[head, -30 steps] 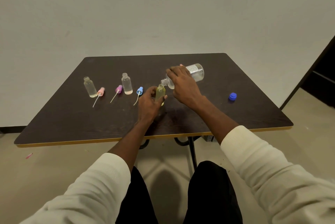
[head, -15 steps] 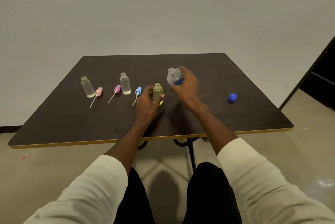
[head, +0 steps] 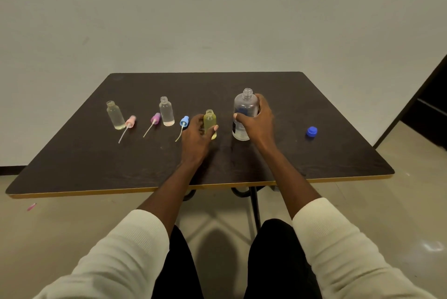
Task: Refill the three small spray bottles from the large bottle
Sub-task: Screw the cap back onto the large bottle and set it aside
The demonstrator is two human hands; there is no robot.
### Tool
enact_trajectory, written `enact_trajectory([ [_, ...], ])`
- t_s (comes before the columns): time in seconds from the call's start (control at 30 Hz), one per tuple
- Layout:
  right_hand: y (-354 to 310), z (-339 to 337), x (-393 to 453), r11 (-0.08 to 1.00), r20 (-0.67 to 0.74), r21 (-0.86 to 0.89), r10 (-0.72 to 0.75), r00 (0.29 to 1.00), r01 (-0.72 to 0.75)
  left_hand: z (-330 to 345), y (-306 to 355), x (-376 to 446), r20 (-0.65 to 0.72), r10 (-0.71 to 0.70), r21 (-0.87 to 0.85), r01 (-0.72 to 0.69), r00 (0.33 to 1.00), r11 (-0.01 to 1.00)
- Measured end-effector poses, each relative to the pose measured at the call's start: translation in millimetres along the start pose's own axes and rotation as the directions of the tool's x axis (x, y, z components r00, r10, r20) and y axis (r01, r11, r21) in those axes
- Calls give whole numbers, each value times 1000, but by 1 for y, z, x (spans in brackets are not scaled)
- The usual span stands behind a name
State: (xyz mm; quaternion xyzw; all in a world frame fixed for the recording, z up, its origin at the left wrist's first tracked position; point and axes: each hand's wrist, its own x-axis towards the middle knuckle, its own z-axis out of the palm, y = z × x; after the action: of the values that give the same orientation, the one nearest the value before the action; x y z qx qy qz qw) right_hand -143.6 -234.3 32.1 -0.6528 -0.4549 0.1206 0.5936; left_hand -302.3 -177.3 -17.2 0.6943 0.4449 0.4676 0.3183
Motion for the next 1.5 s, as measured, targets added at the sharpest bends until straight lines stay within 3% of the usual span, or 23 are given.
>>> enact_trajectory([
  [0.43,12,-3,5,999,38,-2,-38,999,38,-1,8,-4,-64,-16,-13,15,998,1000],
  [0.53,13,-3,7,999,51,2,-32,998,32,-2,12,-11,-180,131,51,-124,975,991],
  [0.6,16,-3,5,1000,56,17,-11,998,10,1,12,-16,-262,340,134,-315,903,940],
  [0.67,19,-2,0,999,51,35,29,998,-30,8,12,-24,-235,507,195,-471,829,860],
  [0.77,20,-5,-9,994,-20,87,61,998,-59,26,21,-36,-116,577,144,-561,808,815],
  [0.83,20,-10,-13,995,-96,85,53,994,-45,39,31,-41,-46,519,73,-515,854,854],
  [0.93,25,-25,-17,999,-152,13,37,988,-35,57,42,-37,22,320,-49,-318,947,947],
  [1.03,39,-48,-15,967,-133,-253,-24,991,-10,75,50,-30,40,154,-105,-149,987,983],
  [1.13,56,-74,-9,844,-59,-536,-77,995,34,92,61,-25,26,38,-168,-33,999,985],
  [1.3,78,-105,1,658,-49,-750,44,998,-66,112,57,-13,-9,10,-221,-12,1000,975],
  [1.37,85,-111,5,648,-29,-755,117,993,-99,116,56,-9,4,22,-207,-20,1000,978],
  [1.5,84,-118,8,694,-9,-720,15,1000,-17,115,57,-4,25,53,-220,-47,998,974],
])
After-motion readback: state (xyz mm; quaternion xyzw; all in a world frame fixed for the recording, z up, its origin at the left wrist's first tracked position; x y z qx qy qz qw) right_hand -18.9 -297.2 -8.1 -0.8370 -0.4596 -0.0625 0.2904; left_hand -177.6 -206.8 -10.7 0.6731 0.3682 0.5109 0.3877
